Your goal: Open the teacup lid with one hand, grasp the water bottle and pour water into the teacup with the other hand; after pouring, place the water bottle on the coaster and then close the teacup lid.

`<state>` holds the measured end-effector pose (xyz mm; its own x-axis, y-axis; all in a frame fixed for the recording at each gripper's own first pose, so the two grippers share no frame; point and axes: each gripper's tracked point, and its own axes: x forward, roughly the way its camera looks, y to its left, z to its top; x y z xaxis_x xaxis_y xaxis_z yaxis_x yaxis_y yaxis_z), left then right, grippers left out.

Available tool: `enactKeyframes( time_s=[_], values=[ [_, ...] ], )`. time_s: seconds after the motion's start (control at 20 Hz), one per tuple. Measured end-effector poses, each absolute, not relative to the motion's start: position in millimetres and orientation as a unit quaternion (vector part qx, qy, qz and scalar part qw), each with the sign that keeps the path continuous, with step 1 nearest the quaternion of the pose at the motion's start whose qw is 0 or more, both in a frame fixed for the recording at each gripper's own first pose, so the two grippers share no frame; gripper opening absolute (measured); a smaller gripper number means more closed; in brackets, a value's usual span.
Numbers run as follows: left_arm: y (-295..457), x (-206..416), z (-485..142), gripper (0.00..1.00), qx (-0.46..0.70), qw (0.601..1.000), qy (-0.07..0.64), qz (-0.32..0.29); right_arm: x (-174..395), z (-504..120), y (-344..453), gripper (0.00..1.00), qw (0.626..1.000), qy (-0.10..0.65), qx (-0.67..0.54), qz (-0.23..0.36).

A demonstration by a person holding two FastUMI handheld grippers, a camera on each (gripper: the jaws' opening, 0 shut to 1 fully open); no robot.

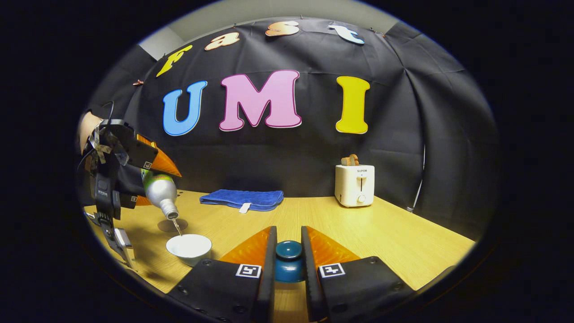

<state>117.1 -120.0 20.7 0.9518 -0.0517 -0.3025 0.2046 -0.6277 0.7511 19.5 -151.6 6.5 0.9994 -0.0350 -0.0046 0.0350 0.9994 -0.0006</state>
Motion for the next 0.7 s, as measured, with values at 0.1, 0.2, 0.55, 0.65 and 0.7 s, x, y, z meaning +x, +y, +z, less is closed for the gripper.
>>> enactKeyframes(
  time_s=[0.1,0.2,0.55,0.65,0.7],
  values=[
    [-120.9,115.5,20.7,0.79,0.894,0.418,0.047,-0.152,19.6,7.0,-151.6,0.33,1.0,0.002,0.0,-0.017],
    [-120.7,114.3,21.6,0.8,0.898,0.409,0.055,-0.155,19.7,6.8,-151.4,0.32,1.0,0.002,0.0,-0.017],
    [-125.5,113.5,28.0,0.79,0.913,0.375,0.056,-0.152,20.0,7.1,-151.4,0.32,1.0,0.002,0.0,-0.017],
    [-127.4,113.4,28.9,0.79,0.914,0.372,0.054,-0.152,19.5,6.4,-151.1,0.32,1.0,0.002,0.0,-0.018],
    [-128.2,113.3,29.3,0.79,0.914,0.372,0.054,-0.151,19.7,6.7,-151.0,0.32,1.0,0.002,0.0,-0.018]
  ],
)
